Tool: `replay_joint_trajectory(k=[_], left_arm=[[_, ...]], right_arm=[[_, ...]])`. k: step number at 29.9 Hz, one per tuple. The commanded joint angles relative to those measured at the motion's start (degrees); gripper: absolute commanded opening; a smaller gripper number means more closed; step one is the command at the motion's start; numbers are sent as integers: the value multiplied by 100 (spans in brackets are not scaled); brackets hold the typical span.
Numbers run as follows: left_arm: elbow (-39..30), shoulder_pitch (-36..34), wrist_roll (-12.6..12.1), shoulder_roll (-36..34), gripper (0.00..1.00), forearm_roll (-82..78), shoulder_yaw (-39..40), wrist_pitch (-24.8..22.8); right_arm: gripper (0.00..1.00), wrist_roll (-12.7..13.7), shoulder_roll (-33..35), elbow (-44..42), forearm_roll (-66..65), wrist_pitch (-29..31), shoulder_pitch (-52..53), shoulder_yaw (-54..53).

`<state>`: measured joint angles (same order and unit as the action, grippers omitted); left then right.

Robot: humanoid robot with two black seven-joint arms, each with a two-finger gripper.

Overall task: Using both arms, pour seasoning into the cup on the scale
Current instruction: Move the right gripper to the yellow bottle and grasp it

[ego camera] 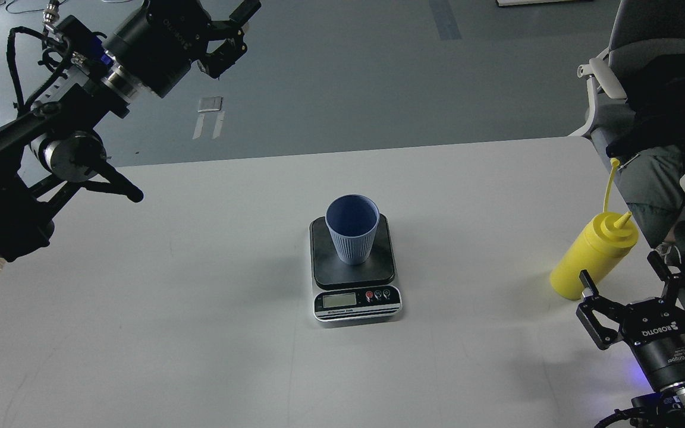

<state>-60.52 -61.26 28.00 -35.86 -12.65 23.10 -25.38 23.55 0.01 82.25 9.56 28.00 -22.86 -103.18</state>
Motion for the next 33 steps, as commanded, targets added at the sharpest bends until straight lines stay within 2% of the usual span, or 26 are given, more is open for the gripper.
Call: replay_joint_trajectory(k=[1,23,33], left_arm=[[-13,0,0,-17,98,0,-16,-2],[-66,123,0,-149,98,-9,-69,-11],[-65,132,0,-114,98,-9,-95,-11]], right_arm=[[100,-8,-1,-208,2,0,28,-71],[100,-17,-1,-1237,-113,0,1134,-80],[100,-34,-1,-1360,-350,0,1434,-80]])
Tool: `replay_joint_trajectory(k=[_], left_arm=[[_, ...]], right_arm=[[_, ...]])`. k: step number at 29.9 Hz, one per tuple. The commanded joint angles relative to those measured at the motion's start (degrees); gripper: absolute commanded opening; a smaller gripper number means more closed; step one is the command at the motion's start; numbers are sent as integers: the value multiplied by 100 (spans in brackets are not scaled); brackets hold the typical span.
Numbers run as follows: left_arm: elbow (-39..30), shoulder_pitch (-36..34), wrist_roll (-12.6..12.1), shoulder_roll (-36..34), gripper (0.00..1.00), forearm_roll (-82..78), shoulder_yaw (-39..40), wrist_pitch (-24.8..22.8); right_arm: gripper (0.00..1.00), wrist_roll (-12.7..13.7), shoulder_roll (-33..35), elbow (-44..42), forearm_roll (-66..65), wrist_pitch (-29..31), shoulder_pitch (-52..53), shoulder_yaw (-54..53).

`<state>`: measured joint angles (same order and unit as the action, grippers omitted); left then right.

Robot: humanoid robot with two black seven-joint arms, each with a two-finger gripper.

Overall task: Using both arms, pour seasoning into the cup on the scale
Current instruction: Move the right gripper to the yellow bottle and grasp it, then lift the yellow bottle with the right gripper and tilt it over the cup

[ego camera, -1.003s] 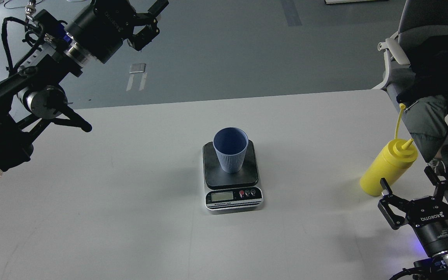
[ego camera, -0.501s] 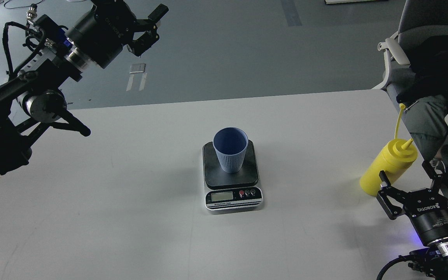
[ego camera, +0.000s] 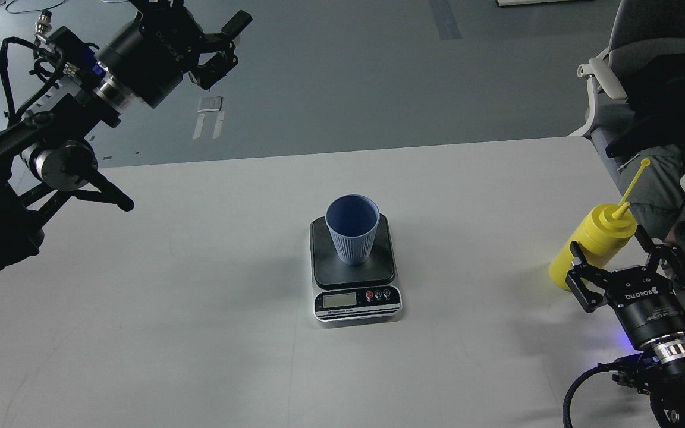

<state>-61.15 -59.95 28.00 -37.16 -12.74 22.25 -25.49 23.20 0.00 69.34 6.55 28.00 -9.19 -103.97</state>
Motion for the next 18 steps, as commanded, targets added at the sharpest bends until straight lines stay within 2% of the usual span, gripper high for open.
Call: replay_joint_trajectory(k=[1,8,11,12,14,15,16,17,18], left_arm=[[-2,-8,0,16,98,0,-10,0],[-29,-17,0,-19,98,9,-10,0],[-29,-8,0,-10,98,0,-19,9],[-29,-8,0,-10,98,0,-27,9],[-29,-8,0,-1,98,0,-27,9],[-29,-8,0,-10,98,0,-36,9],[-29,-8,0,-10,98,0,-36,9],[-29,-8,0,-10,98,0,-36,9],[-29,-8,0,-10,98,0,-36,9]], right_arm=[[100,0,0,-114,-49,0,119,0],[100,-44,0,-500,-400,0,357,26],[100,-193,0,-536,-610,0,374,61],[99,-341,0,-527,-733,0,366,61],[91,-518,0,-510,-874,0,366,70],[80,-597,0,-475,-988,0,374,70],[60,-719,0,-440,-1093,0,366,61],[60,-721,0,-439,-1094,0,366,61],[26,-869,0,-413,-1208,0,339,61]])
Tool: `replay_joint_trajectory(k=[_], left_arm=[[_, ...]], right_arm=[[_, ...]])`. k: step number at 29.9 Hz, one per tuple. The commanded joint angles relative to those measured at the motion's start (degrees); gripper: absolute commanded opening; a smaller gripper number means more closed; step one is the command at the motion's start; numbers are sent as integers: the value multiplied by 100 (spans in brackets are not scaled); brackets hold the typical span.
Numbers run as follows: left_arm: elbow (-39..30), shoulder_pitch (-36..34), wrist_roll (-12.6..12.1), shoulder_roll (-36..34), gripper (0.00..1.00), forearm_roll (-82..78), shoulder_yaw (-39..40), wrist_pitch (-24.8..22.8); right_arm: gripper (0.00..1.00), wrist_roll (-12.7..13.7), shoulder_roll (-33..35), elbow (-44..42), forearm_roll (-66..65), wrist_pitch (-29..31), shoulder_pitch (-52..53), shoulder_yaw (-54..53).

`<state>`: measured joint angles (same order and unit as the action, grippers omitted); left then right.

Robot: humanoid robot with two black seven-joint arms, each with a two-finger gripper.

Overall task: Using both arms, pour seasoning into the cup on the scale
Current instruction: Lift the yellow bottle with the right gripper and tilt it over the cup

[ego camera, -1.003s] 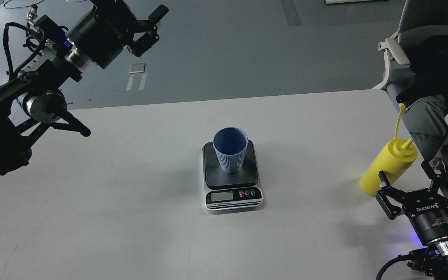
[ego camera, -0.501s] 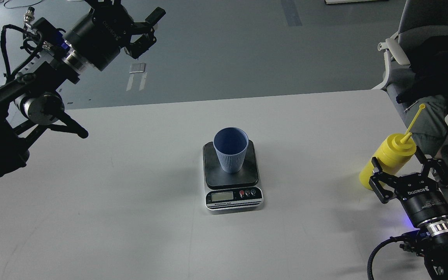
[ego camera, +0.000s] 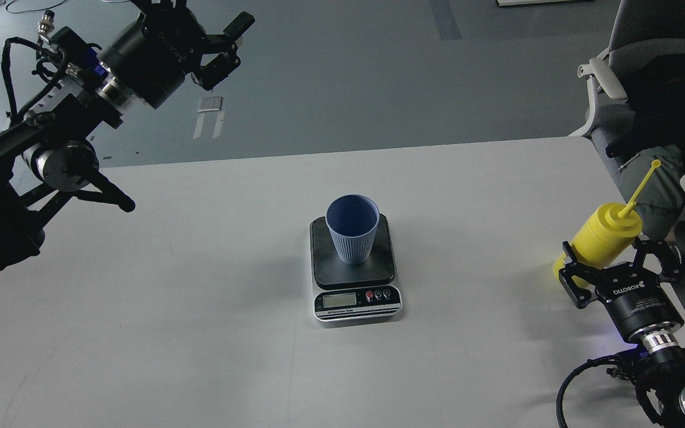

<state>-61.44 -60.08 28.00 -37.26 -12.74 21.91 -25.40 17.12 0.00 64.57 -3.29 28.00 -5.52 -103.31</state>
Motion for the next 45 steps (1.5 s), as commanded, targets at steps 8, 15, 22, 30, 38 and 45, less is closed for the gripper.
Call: replay_joint_trajectory(k=[8,15,22,30,38,45], left_arm=[[-8,40,0,8,98,0,6,0],[1,40,0,-45,98,0,120,9],[27,224,0,8,98,0,559,70],[18,348,0,43,98,0,911,53],[1,418,0,-10,98,0,1096,18],[1,418,0,-18,98,0,1166,18]], right_arm=[[0,-789,0,276,-1138,0,-20,-22],[0,-780,105,556,-1971,0,339,-118],[0,-552,1432,627,-3308,0,2123,-14],[0,-314,1407,645,-5786,-5,3785,1541],[0,-393,976,627,-7773,-14,4383,2790],[0,-490,915,803,-8618,-23,4630,3510]])
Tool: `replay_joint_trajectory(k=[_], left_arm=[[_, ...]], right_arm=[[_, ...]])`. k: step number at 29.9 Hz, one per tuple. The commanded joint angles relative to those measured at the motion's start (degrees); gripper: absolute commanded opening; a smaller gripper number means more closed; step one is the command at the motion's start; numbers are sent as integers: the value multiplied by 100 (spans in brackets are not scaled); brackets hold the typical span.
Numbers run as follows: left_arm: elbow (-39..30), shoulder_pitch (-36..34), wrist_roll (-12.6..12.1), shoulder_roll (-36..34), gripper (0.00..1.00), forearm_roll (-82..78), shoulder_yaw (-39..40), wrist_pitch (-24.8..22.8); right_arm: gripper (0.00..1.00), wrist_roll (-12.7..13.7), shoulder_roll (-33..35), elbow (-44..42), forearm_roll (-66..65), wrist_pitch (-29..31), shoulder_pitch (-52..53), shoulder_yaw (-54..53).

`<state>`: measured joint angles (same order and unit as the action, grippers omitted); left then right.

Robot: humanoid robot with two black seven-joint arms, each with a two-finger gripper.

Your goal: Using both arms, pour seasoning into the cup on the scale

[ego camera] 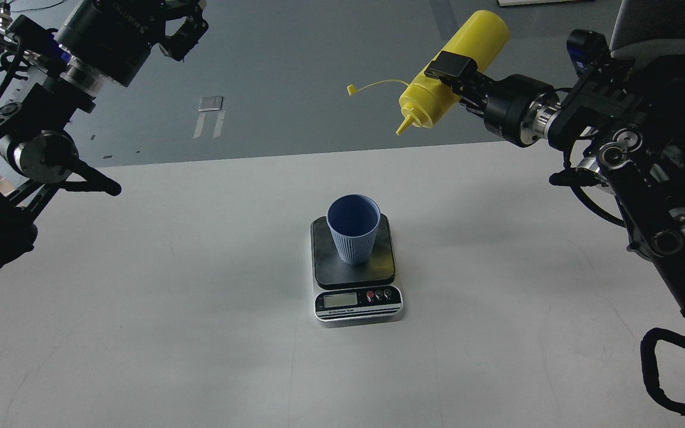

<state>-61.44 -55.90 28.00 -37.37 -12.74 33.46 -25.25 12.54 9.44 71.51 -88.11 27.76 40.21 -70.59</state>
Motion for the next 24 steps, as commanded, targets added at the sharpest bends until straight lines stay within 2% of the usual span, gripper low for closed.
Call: replay_joint_trajectory(k=[1,13,19,21,24], left_arm=[[0,1,0,-7,98,0,11,2],[0,1,0,-16,98,9,126,11],[0,1,0,-16,98,9,152,11],[0,1,0,1,98,9,152,46],[0,1,0,19,98,9,152,55]], right_arm=[[0,-41,-30,196,-179,2,101,387],[0,-111,31,1014,-909,24,303,1363],[0,-252,198,1216,-1428,24,250,1399],[0,-427,295,1260,-1769,24,207,1399],[0,-516,391,1252,-2060,24,206,1399]])
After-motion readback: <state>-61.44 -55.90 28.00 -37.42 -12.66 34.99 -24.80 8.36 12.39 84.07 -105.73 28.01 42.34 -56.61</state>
